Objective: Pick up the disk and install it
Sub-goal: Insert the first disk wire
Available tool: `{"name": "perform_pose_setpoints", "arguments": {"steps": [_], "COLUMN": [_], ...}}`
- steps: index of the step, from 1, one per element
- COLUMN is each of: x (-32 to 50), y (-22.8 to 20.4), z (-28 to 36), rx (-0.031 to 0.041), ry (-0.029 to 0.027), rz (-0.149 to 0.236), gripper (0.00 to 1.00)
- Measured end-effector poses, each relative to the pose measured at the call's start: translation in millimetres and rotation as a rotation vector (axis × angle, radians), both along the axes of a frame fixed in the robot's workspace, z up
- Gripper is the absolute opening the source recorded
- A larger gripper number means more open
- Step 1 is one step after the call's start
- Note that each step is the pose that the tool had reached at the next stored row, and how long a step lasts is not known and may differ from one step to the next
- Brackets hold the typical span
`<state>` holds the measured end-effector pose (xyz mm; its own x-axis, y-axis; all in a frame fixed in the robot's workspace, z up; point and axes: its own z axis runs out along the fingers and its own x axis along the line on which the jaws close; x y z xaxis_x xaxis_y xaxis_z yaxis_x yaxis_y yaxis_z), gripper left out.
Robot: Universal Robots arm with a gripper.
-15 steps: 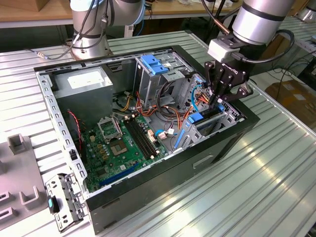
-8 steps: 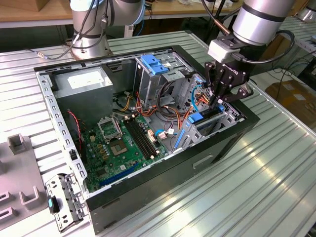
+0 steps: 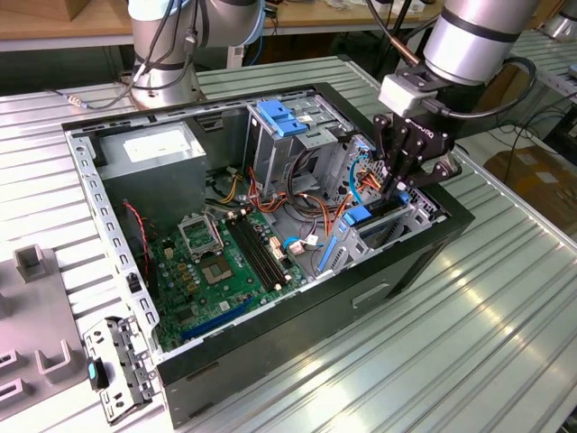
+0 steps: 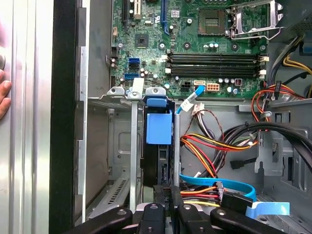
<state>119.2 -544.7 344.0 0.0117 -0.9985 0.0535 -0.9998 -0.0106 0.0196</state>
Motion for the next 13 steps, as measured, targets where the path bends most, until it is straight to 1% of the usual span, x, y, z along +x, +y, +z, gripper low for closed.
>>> {"name": "perform_pose_setpoints", "arguments": {"steps": [3, 9, 11, 12, 13], "x": [0.0, 0.0, 0.0, 0.0, 0.0], "y": [-0.6, -0.9, -1.0, -0.9, -0.9], "z": [-3.3, -3.7, -2.0, 0.5, 1.4], "rx": [-0.0002, 0.0002, 0.0002, 0.0000, -0.0005], "ry": [0.0000, 0.0001, 0.0000, 0.0000, 0.0000], "rz": [-0.001, -0.001, -0.001, -0.001, -0.001], "gripper": [0.17, 0.18, 0.18, 0.24, 0.24]}}
